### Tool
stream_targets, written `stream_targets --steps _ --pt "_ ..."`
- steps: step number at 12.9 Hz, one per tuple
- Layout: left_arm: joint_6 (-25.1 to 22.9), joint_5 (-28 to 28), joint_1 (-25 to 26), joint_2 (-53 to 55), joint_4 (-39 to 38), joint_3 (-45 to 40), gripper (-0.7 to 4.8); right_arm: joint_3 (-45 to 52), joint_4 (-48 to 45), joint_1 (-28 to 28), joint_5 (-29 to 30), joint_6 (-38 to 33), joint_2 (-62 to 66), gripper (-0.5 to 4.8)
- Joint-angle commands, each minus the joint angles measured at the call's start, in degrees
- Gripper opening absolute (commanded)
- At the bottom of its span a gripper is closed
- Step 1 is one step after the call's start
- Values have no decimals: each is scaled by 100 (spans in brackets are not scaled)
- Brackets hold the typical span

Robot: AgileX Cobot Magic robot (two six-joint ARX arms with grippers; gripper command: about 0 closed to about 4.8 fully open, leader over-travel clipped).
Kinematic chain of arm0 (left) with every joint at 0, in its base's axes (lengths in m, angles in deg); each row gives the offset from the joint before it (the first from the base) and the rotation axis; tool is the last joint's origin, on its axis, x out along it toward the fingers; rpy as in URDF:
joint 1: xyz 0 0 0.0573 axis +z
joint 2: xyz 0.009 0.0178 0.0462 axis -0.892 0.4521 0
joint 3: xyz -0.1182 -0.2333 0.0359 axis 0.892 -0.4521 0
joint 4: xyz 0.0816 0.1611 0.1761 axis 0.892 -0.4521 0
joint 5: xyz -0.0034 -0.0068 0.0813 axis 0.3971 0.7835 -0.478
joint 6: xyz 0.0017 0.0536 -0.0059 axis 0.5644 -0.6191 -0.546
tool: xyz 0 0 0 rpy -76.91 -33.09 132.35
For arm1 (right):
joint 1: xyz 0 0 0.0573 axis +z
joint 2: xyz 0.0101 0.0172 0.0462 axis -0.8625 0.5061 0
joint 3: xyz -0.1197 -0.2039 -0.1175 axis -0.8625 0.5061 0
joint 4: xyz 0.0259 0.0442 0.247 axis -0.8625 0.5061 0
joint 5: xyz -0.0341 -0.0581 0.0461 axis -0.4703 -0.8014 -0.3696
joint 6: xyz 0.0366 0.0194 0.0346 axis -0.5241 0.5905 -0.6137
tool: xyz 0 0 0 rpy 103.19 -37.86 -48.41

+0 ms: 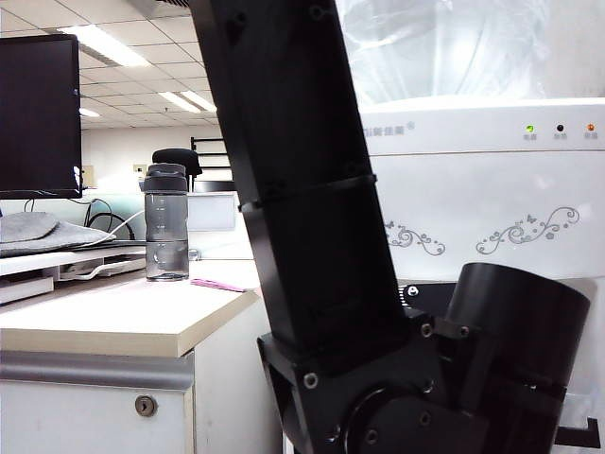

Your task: Pick up the plastic mug from the left desk, go to the cold water outlet of the water dispenser, press the vertical switch to get some water, then put the mug back on the desk.

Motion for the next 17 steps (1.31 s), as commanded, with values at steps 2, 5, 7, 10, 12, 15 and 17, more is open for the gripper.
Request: stream_targets --steps 2,5,7,10,12,15,17 --pt "13 -114 -4 -31 59 11 -4 291 -514 -474 492 -184 -7 -1" --pt "11 -120 -4 -31 63 13 -4 702 -1204 -1169 1401 -184 9 -1" --pt "11 -120 -4 -31 63 13 -4 868 -1185 -1731 1797 -181 -4 -1" --pt "11 -122 -4 -31 107 13 -4 1163 -1434 -2597 2542 -157 4 -1" --pt "11 -120 -4 -31 153 15 -4 1484 -1816 -3265 3364 -144 4 -1" --pt "11 -118 -4 -31 149 15 -4 2002 -2356 -4247 4308 -146 31 -1" --pt "11 -118 -4 -31 149 15 -4 2232 -2472 -4673 4339 -146 33 -1"
